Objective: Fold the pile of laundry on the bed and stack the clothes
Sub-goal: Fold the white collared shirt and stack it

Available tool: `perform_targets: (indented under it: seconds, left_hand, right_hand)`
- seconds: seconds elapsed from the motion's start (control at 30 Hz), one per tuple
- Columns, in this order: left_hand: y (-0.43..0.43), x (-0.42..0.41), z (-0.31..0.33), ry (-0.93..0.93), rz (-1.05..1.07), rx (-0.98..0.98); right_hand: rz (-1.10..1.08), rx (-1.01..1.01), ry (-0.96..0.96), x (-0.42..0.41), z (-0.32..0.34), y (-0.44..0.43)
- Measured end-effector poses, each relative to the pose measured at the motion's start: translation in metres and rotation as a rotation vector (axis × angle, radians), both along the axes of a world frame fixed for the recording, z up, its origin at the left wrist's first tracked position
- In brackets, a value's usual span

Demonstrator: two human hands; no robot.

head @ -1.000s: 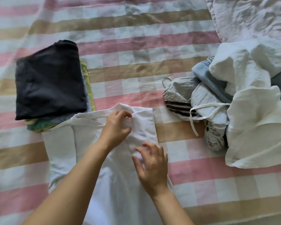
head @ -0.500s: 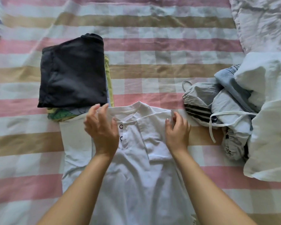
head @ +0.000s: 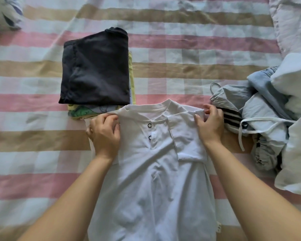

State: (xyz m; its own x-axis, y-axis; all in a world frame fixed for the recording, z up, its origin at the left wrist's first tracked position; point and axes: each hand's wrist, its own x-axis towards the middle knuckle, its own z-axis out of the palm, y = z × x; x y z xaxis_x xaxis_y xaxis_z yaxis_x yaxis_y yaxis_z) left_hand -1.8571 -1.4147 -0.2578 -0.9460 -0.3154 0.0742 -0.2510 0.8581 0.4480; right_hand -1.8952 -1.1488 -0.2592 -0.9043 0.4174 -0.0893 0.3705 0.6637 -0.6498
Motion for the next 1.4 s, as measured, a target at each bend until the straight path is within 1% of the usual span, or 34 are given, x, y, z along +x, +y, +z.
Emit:
perform_targets:
  seconds: [0.07,0.1,0.17,0.2,0.33,0.4,0.47,0.6,0.73,0.83,0.9,1.0,1.07,1.27,1.4]
  left_hand:
    - [0.013,0.022,0.005,0.062,-0.152,0.003]
    - [0.02,0.035,0.006,0.079,-0.232,-0.002]
    - [0.03,0.067,0.007,0.071,-0.313,0.026]
    - [0.033,0.084,0.008,0.055,-0.305,0.062]
    - [0.034,0.149,0.013,-0.008,-0.206,0.21]
    - [0.034,0.179,0.018,-0.054,-0.163,0.289]
    - [0.033,0.204,0.02,-0.092,-0.115,0.333]
    - [0.029,0.246,0.013,-0.159,-0.009,0.365]
    - [0.02,0.274,0.006,-0.186,0.076,0.412]
    - [0.015,0.283,0.003,-0.161,0.111,0.357]
    - [0.013,0.284,0.001,-0.167,0.233,0.326]
    - [0.012,0.285,-0.001,-0.158,0.547,0.405]
    - [0.011,0.285,-0.002,-0.149,0.674,0.465]
    - [0.008,0.293,-0.006,-0.185,0.83,0.654]
    - [0.007,0.3,-0.007,-0.212,0.831,0.667]
  right_hand:
    - [0.125,0.146,0.122,0.027,0.007,-0.012]
    - [0.19,0.18,0.177,0.045,0.009,-0.018]
    - [0.242,0.15,0.191,0.092,0.01,-0.024]
    - [0.214,0.104,0.159,0.118,0.01,-0.024]
    - [-0.044,-0.02,-0.024,0.214,0.005,-0.017]
    - [-0.104,-0.044,-0.107,0.251,0.007,-0.017]
    - [-0.153,-0.097,-0.143,0.276,0.01,-0.019]
    - [-0.284,-0.18,-0.154,0.303,0.009,-0.023]
    - [-0.407,-0.175,-0.139,0.316,0.003,-0.028]
    - [-0.504,-0.161,-0.154,0.327,-0.002,-0.032]
    - [-0.574,-0.201,-0.191,0.333,-0.003,-0.035]
    - [-0.612,-0.231,-0.255,0.34,-0.006,-0.033]
    - [-0.615,-0.248,-0.267,0.341,-0.007,-0.03]
    - [-0.582,-0.253,-0.28,0.343,-0.006,-0.022]
    - [-0.535,-0.271,-0.241,0.345,-0.006,-0.017]
